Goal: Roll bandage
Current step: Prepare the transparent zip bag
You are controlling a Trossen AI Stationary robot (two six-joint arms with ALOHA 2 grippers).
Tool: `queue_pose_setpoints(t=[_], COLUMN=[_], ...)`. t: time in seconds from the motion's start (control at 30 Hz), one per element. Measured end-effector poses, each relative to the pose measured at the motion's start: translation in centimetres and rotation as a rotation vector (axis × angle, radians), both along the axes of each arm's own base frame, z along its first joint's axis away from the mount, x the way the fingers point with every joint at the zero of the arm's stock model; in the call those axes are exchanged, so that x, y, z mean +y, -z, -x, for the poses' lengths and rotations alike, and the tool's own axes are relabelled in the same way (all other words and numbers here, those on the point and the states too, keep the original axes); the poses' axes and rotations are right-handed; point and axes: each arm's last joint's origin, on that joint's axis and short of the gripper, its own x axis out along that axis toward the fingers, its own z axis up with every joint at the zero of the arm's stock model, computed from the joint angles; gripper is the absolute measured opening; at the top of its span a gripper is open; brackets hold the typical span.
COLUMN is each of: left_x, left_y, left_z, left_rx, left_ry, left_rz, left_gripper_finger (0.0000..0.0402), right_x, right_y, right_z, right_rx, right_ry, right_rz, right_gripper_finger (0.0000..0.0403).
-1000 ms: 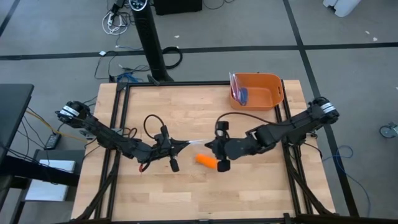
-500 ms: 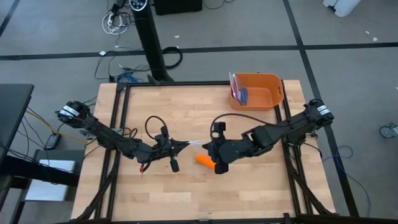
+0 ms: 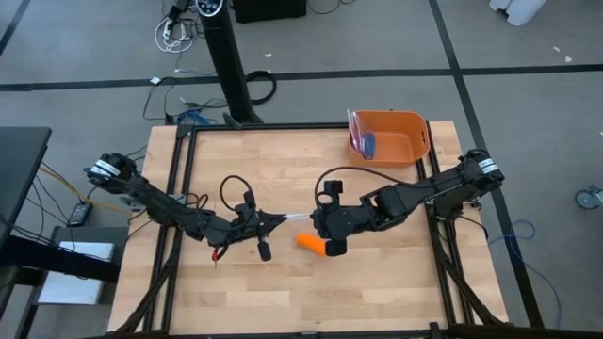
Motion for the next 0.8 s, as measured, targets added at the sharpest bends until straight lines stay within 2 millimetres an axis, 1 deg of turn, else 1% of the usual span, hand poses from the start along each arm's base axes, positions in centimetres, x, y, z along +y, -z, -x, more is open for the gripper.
queue_pose_setpoints(t=[0.2, 0.33, 0.47, 0.6, 0.8], left_x=[0.0, 0.0, 0.0, 0.0, -0.3], left_y=[0.0, 0.0, 0.0, 0.0, -0.6], left_z=[0.0, 0.0, 0.0, 0.0, -0.5], left_rx=[0.001, 0.001, 0.001, 0.001, 0.03], left_ry=[0.002, 0.002, 0.002, 0.011, 0.014], left_rz=[-0.001, -0.001, 0.0, 0.0, -0.018], left_gripper_finger=[0.0001, 0.0001, 0.0001, 0.0001, 0.0001], right_x=[-0.3, -0.7, -1.4, -2.3, -2.7], right_y=[0.2, 0.4, 0.4, 0.4, 0.4], right_z=[0.1, 0.1, -0.1, -0.4, -0.6], right_rx=[0.02, 0.058, 0.056, 0.039, 0.05], right_ry=[0.009, 0.006, 0.039, 0.082, 0.054], right_rz=[-0.015, -0.066, -0.082, -0.116, -0.183], right_gripper_finger=[0.0, 0.0, 0.0003, 0.003, 0.0086])
